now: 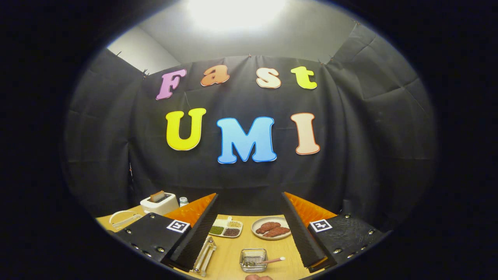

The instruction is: Take the plate from the dish rack, then take the spoon from the basket and place it into the plate.

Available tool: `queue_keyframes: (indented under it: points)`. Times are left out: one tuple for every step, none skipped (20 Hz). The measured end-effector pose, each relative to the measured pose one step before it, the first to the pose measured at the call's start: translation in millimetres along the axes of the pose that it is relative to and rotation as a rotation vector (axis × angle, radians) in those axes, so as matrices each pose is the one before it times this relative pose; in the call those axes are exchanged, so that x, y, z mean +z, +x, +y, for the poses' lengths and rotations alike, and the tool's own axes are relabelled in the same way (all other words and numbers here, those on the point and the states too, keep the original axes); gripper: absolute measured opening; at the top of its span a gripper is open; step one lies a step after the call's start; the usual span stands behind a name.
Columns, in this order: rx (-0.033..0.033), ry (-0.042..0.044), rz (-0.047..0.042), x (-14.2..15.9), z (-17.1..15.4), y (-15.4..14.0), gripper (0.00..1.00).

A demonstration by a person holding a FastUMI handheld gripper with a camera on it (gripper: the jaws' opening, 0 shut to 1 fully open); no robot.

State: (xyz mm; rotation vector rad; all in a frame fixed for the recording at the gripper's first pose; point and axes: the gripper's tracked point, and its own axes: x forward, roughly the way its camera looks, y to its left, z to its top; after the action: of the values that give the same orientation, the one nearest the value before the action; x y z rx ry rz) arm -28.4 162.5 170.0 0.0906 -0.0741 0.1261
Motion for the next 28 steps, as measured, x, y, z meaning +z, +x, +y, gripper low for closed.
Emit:
queue_keyframes:
  points:
    - [0.00329, 0.00659, 0.01470, -0.54, 5.09, 4.43, 0.96]
    - [-0.00023, 0.00951, 0.02198, -0.22, 6.29, 2.57, 0.96]
    - [0.00705, 0.00793, 0.01568, -1.64, 7.13, 1.10, 0.97]
    - [0.00795, 0.01080, 0.00790, 0.94, 7.03, 0.65, 0.96]
    - [0.00919, 0.00965, 0.00740, -0.18, 7.18, 2.34, 0.96]
    - [0.00847, 0.00435, 0.01695, -2.99, 6.47, 1.22, 0.97]
    - [0.00726, 0.00034, 0.02188, -5.84, 6.02, 1.03, 0.97]
    - [0.01481, 0.00371, 0.01718, -2.93, 7.78, 1.09, 0.97]
    - [0.01025, 0.00288, 0.02795, -5.17, 8.92, 3.04, 0.97]
    - [-0.00815, -0.00334, 0.04660, -8.12, 3.73, 2.60, 0.97]
    - [-0.00231, -0.00456, 0.05462, -12.88, 3.95, 3.06, 0.96]
    - [0.01633, -0.00120, 0.05229, -8.48, 9.64, 3.58, 0.96]
    - [0.01858, 0.00746, 0.05096, -6.98, 12.49, 5.17, 0.97]
    - [0.01534, 0.00754, 0.04712, -6.75, 8.01, 5.30, 0.97]
    - [0.01195, 0.00954, 0.04429, -7.97, 7.24, 5.72, 0.97]
    - [0.01290, 0.00610, 0.03939, -5.66, 6.75, 5.83, 0.97]
    - [0.02332, 0.00709, 0.05305, -9.32, 11.73, 9.01, 0.97]
    - [0.02923, 0.00593, 0.05105, -7.38, 10.35, 5.82, 0.97]
    - [0.02814, 0.00518, 0.03980, -6.35, 13.23, 5.44, 0.97]
    - [0.01384, -0.00229, 0.03202, -2.76, 6.88, 5.48, 0.99]
    - [-0.00297, -0.00910, 0.04044, -5.72, 4.62, 6.06, 0.99]
    - [-0.00346, -0.00676, 0.03905, -4.21, 3.07, 5.73, 0.98]
    - [-0.00379, 0.00261, 0.04036, -7.67, 2.27, 8.53, 0.99]
    - [-0.00623, 0.00782, 0.04351, -4.84, 3.32, 8.67, 0.99]
    - [-0.00676, 0.01197, 0.03602, -4.30, 2.39, 7.85, 0.99]
    - [-0.01219, 0.01187, 0.02827, -3.61, 1.92, 6.54, 0.99]
    - [-0.00375, 0.00875, 0.02240, -3.36, 3.83, 8.22, 0.99]
    - [-0.01199, 0.00136, 0.02097, -2.06, 0.64, 7.11, 0.99]
